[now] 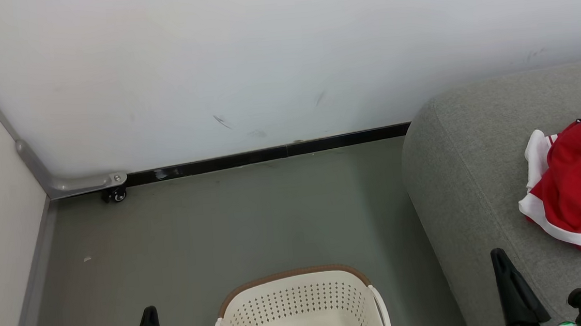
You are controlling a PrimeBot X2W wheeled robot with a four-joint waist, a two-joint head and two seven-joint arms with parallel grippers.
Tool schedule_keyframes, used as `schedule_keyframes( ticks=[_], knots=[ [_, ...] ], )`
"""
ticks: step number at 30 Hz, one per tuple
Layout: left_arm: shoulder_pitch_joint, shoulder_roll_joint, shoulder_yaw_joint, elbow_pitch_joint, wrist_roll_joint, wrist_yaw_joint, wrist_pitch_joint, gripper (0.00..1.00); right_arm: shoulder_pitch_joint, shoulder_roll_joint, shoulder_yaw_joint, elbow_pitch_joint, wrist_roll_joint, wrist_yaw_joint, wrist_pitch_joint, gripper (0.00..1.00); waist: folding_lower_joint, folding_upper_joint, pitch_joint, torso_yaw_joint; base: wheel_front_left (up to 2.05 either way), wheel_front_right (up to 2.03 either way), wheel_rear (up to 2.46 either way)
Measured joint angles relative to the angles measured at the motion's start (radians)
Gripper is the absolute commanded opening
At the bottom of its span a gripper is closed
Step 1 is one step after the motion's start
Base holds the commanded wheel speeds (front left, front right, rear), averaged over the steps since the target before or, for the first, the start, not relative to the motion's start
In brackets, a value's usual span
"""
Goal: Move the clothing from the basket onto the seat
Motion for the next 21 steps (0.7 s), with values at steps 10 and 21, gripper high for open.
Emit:
schedule_keyframes(
  ticks=[10,21],
  knots=[
    [-0.003,-0.006,0.032,-0.002,-0.164,-0.044,0.044,0.00,-0.005,0.000,-0.012,0.002,0.188,0.000,0.031,0.00,0.0026,0.0000,0.006,0.002,0.00,0.00,0.00],
    [-0.009,-0.016,0.070,-0.007,-0.308,-0.088,0.084,0.00,-0.030,-0.004,-0.017,0.009,0.353,0.000,0.058,0.00,0.0134,0.0000,0.004,0.004,0.00,0.00,0.00]
  ],
)
